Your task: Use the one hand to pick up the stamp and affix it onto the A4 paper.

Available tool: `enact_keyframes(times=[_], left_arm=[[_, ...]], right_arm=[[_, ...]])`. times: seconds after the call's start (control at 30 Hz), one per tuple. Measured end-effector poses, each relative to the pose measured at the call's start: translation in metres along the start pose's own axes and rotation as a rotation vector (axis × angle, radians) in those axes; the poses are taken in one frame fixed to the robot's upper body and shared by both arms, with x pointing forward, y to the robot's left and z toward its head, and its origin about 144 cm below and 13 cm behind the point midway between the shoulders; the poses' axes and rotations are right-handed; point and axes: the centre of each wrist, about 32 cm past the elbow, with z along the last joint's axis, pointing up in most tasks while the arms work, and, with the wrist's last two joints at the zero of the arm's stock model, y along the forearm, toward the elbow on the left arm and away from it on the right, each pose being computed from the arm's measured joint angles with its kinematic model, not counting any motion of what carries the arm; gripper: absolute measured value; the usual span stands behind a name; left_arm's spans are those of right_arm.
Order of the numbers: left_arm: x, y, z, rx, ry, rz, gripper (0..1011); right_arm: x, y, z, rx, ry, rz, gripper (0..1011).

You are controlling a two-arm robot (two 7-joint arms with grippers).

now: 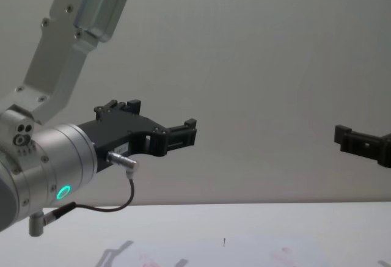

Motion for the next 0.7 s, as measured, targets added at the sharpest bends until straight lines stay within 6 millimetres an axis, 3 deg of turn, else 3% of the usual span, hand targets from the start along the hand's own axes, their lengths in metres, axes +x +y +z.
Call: enact_keyframes(times=[0.7], left_arm=[[0.0,0.0,0.0,0.0,0.0,0.0,1001]], right_arm=[[0.0,0.0,0.0,0.0,0.0,0.0,1001]])
